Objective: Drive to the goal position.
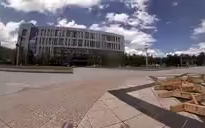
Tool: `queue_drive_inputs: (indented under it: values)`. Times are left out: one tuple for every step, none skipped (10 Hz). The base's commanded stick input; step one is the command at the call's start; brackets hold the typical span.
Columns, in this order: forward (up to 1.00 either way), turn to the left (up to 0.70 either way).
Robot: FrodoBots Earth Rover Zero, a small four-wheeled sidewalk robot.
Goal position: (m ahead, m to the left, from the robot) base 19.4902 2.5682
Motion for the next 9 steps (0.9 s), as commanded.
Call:
queue_drive_inputs:
  values:
    - [0.70,0.00]
    - [0.70,0.00]
    - [0.70,0.00]
    - [0.70,0.00]
    - [0.70,0.00]
    - [0.70,0.00]
    - [0.70,0.00]
    - [0.70,0.00]
    - [0.70,0.00]
